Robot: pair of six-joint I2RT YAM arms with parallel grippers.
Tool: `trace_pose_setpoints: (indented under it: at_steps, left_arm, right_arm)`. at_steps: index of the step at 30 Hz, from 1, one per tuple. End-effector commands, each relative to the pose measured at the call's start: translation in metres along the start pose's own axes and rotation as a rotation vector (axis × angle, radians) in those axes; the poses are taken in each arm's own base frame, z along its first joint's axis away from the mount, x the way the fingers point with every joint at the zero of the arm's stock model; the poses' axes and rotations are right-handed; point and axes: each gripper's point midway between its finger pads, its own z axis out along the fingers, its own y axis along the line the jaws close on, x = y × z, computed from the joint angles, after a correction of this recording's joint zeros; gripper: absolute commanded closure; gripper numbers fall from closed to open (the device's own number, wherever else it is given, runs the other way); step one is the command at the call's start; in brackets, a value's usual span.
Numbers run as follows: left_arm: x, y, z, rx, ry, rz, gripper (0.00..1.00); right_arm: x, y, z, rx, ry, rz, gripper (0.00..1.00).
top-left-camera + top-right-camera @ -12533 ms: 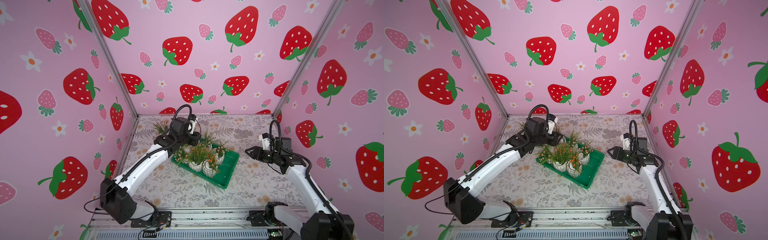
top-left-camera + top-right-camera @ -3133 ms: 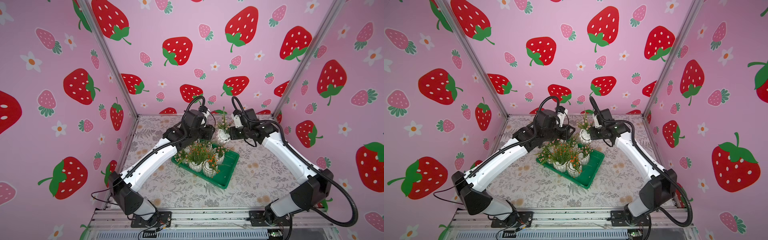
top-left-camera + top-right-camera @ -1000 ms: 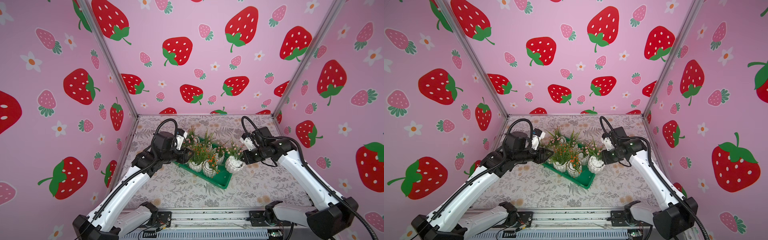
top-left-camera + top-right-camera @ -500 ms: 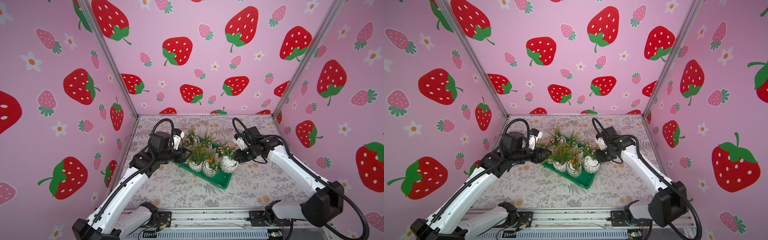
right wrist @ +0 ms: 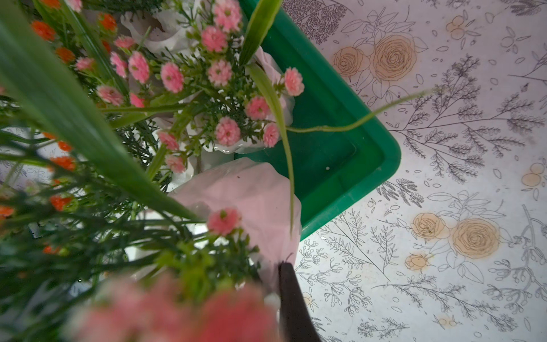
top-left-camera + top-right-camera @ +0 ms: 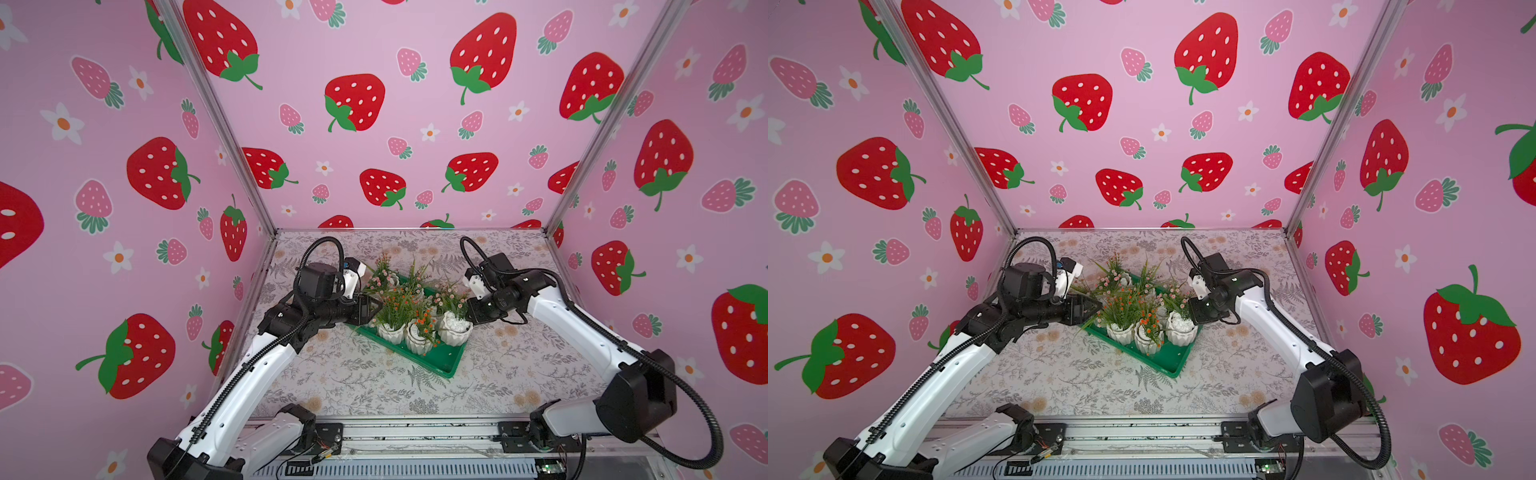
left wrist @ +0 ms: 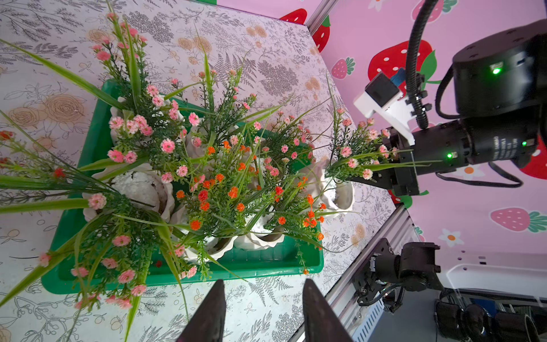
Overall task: Put the potted gypsophila into the storage box
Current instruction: Place the baby's breath potted plant at the storage box.
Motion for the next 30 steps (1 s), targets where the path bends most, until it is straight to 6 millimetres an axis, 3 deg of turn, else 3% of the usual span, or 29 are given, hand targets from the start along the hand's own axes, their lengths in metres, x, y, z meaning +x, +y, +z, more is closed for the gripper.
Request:
trace_pose_setpoints:
  at_steps: [1, 30]
  left_arm:
    - [0.001, -0.003, 0.002, 0.037, 0.006, -0.013, 0.55]
    - [0.0, 0.0, 0.003, 0.063, 0.006, -0.051, 0.56]
  right_arm:
    - [-0.007, 0.005, 0.001, -0.021, -0.027, 0.0, 1.0]
    - [-0.004, 0.004, 0.03, 0.004, -0.023, -0.019, 1.0]
